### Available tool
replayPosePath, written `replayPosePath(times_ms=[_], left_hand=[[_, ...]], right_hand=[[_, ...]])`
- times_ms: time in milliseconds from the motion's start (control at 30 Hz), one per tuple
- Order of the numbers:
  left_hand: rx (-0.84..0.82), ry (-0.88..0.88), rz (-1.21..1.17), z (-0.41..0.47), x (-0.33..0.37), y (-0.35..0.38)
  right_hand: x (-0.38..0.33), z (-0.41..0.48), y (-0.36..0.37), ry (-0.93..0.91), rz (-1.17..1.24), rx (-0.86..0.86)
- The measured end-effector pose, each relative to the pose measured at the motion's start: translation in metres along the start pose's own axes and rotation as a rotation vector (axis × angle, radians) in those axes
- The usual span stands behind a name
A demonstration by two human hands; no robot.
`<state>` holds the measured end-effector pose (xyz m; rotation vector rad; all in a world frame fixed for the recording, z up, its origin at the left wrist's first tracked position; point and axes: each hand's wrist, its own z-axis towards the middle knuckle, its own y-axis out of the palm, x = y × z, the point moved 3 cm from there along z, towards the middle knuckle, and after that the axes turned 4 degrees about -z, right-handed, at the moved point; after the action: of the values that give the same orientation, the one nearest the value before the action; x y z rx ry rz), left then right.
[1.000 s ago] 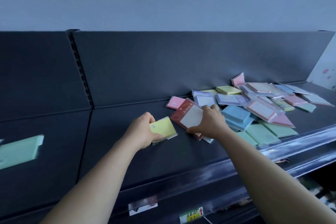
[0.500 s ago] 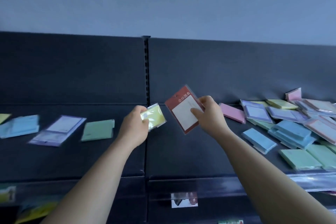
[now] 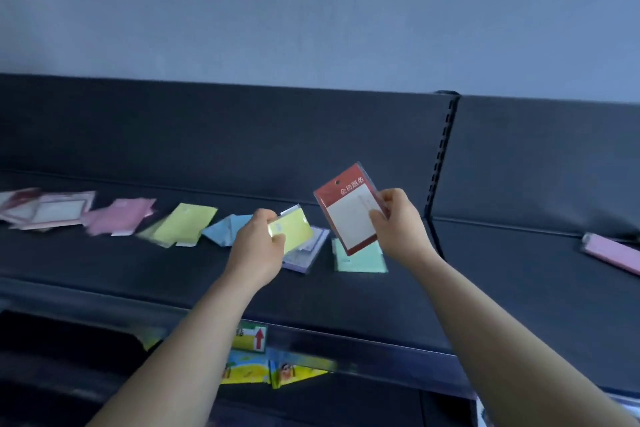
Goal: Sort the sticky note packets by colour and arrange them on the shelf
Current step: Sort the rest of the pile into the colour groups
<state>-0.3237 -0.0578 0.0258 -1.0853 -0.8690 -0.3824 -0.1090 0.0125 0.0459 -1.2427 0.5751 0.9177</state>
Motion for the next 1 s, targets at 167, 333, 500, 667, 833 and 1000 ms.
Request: replayPosePath(times_ms=[167, 333, 500, 667, 833, 1000], left_hand=[[0.057, -0.045, 0.020, 0.008, -0.039, -0.043], [0.121, -0.120, 0.018, 0.018, -0.074, -0.071], [0.199, -0.165, -0.001, 0.031, -0.094, -0.091], [0.258, -0.137, 0.023, 0.050, -0.104, -0.105], [0.286, -0.140, 0.024, 0.068, -0.116, -0.116], [0.217, -0.155, 0.059, 0.095, -0.138, -0.129]], right_hand=[[-0.024, 0.005, 0.055, -0.018, 0.021, -0.056], [-0.039, 0.016, 0.093, -0.039, 0.023, -0.122], [-0.051, 0.033, 0.121, -0.085, 0.028, -0.186], [-0.056, 0.038, 0.140, -0.078, 0.055, -0.217], [-0.074, 0.048, 0.159, -0.079, 0.039, -0.206], [-0.094, 0.057, 0.183, -0.071, 0.026, -0.164]])
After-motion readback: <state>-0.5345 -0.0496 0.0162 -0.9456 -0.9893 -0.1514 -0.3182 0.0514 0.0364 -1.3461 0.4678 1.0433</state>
